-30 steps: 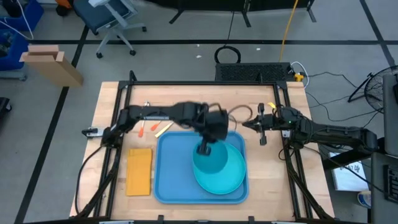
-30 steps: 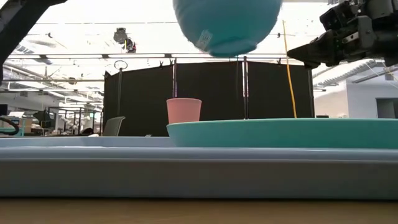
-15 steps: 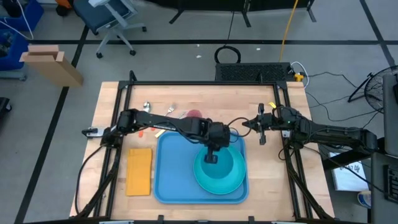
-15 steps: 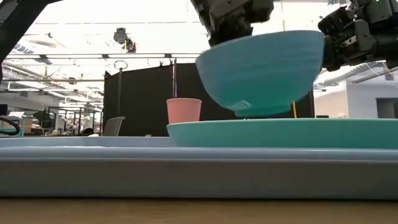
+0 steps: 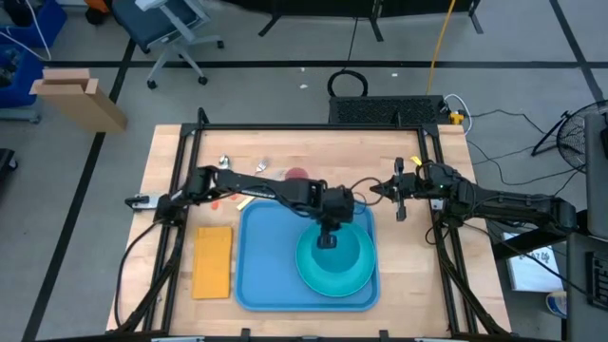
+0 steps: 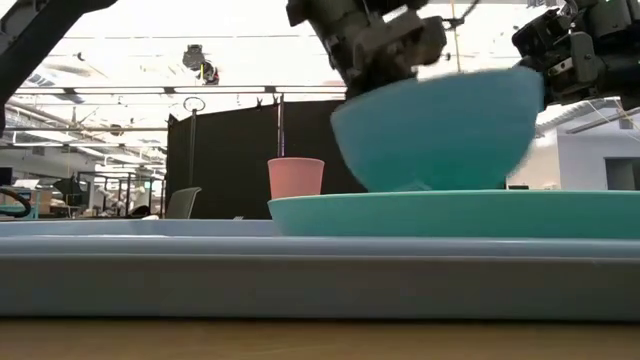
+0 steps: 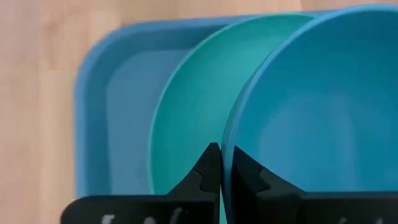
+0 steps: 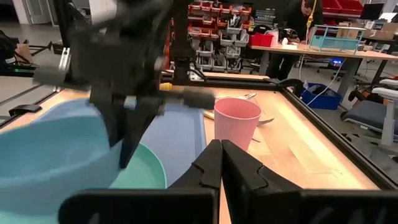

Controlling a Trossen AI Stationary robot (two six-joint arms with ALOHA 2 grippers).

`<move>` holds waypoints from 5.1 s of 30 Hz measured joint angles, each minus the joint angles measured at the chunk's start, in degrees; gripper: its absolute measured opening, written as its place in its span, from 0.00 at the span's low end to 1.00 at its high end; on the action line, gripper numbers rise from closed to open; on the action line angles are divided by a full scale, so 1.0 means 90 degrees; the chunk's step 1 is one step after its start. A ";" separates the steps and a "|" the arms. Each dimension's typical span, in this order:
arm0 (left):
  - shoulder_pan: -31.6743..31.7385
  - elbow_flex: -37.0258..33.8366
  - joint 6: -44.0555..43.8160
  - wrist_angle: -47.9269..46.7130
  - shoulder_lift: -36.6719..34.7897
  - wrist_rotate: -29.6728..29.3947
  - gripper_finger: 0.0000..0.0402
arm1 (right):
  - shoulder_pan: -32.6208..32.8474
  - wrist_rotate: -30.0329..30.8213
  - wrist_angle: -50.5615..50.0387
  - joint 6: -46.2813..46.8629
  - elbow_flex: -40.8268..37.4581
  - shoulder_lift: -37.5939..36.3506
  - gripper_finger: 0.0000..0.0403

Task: Set up tray
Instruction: Put the blue bowl on the green plate, then put the pink cup on the top left of the green plate

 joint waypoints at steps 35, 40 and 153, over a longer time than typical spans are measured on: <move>-0.0131 0.0007 0.0404 0.0547 0.0402 0.0472 0.33 | -0.0022 0.0022 -0.0097 -0.0002 0.0000 0.0131 0.00; -0.0127 -0.0004 0.0383 0.0396 0.0274 0.0469 0.42 | -0.0024 0.0022 -0.0093 -0.0002 0.0000 0.0131 0.00; 0.0924 -1.1759 0.0165 0.6854 -1.0534 -0.0364 0.08 | 0.0668 0.0653 -0.5786 -0.3866 0.9003 0.9098 0.49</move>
